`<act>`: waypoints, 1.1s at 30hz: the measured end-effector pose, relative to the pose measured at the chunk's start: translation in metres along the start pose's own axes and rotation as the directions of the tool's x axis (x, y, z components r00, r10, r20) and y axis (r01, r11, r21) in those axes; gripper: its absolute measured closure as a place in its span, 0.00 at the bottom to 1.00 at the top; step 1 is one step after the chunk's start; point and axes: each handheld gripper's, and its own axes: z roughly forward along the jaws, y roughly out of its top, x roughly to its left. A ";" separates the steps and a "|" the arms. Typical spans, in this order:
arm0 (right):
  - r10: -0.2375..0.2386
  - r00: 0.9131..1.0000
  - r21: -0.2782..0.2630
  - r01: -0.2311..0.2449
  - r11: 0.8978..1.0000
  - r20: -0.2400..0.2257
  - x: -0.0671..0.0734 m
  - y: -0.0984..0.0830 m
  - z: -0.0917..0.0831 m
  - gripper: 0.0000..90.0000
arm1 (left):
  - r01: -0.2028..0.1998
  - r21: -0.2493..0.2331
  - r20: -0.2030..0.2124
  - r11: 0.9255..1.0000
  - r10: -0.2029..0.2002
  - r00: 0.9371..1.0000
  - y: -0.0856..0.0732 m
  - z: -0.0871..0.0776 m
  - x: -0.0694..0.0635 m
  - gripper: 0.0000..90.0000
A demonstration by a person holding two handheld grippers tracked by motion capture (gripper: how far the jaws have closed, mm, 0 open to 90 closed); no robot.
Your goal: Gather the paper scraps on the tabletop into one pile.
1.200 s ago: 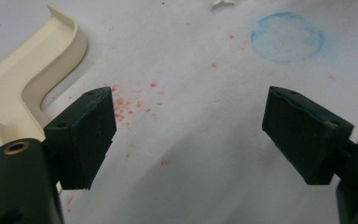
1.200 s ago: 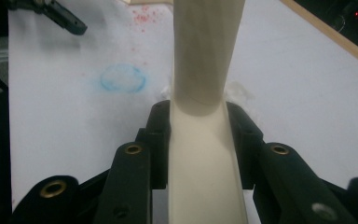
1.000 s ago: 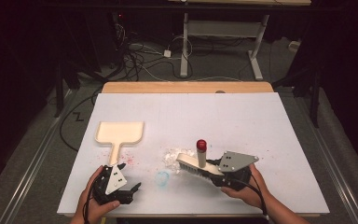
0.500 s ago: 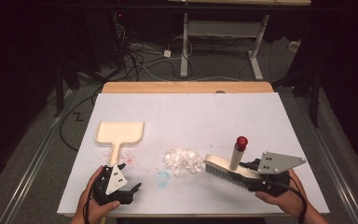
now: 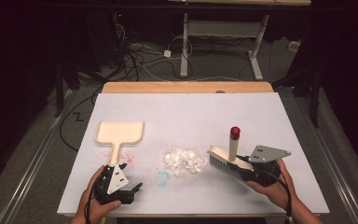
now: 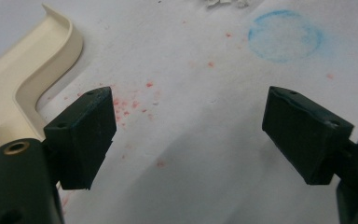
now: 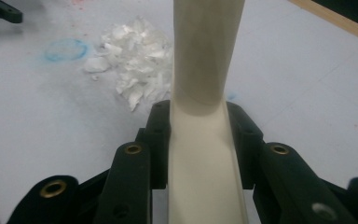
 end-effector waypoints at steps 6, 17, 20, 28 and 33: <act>0.000 0.999 -0.027 -0.001 1.000 -0.036 0.007 0.009 0.023 0.75 | -0.004 0.003 0.007 1.000 0.004 1.000 0.000 0.001 0.000 0.19; -0.063 0.996 -0.113 0.055 0.992 -0.067 0.026 0.029 0.017 0.75 | -0.006 0.002 0.009 1.000 0.006 1.000 -0.001 0.000 0.000 0.19; -0.048 0.997 -0.144 0.040 0.989 -0.057 0.022 0.029 0.002 0.75 | -0.009 0.003 0.008 1.000 0.009 1.000 0.000 0.000 -0.001 0.19; 0.029 0.993 -0.131 -0.014 0.991 0.114 0.009 0.025 -0.007 0.75 | -0.015 0.003 0.007 1.000 0.015 1.000 0.001 0.000 -0.001 0.19; 0.018 0.993 -0.085 -0.008 0.996 0.118 0.007 0.024 0.017 0.75 | -0.011 0.000 0.008 1.000 0.011 1.000 0.000 0.000 0.000 0.19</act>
